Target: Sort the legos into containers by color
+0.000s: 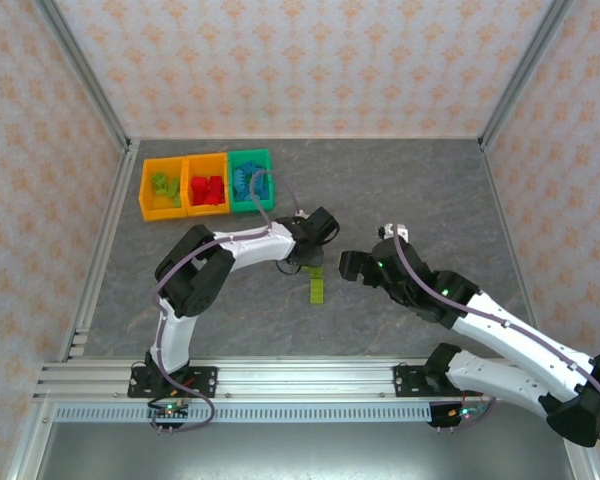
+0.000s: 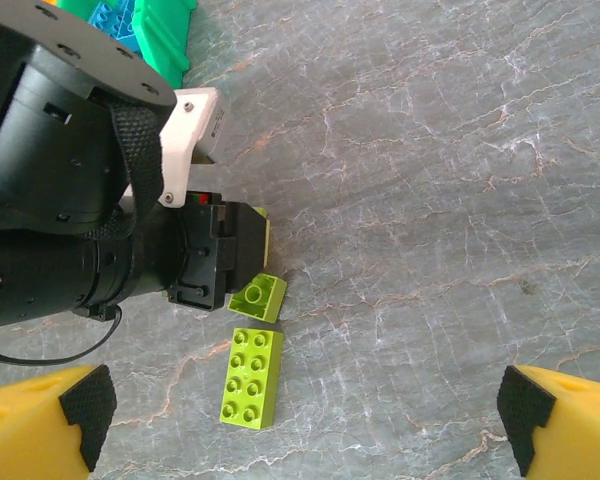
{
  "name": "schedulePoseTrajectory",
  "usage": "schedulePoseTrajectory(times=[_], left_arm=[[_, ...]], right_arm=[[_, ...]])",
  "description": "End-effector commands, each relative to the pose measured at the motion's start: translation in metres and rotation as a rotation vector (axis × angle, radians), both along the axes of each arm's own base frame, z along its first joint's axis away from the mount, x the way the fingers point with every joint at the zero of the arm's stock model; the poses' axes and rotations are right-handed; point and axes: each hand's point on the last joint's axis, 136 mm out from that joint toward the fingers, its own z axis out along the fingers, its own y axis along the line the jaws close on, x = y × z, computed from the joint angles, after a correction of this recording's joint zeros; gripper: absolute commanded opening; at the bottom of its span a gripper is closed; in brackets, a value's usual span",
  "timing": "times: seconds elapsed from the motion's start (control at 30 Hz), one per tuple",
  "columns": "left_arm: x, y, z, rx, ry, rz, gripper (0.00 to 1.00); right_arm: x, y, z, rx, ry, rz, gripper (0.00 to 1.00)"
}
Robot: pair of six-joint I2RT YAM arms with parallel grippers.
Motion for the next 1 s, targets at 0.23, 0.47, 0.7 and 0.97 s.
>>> schedulePoseTrajectory(times=[0.23,0.47,0.7,0.97], left_arm=[[0.008,0.055,0.088,-0.016,-0.167,0.063,0.23],[0.037,0.166,0.16,-0.012,-0.327,0.255,0.24],[0.083,0.29,0.177,0.036,-0.37,0.56,0.24],[0.135,0.377,0.14,0.04,-0.261,0.728,0.26]], right_arm=[[0.0,0.007,0.006,0.055,0.003,0.007,1.0],[0.002,0.008,0.005,0.057,-0.004,0.006,1.0],[0.008,0.018,0.006,0.056,-0.003,0.029,1.0],[0.005,0.019,0.006,0.048,0.017,0.045,1.0]])
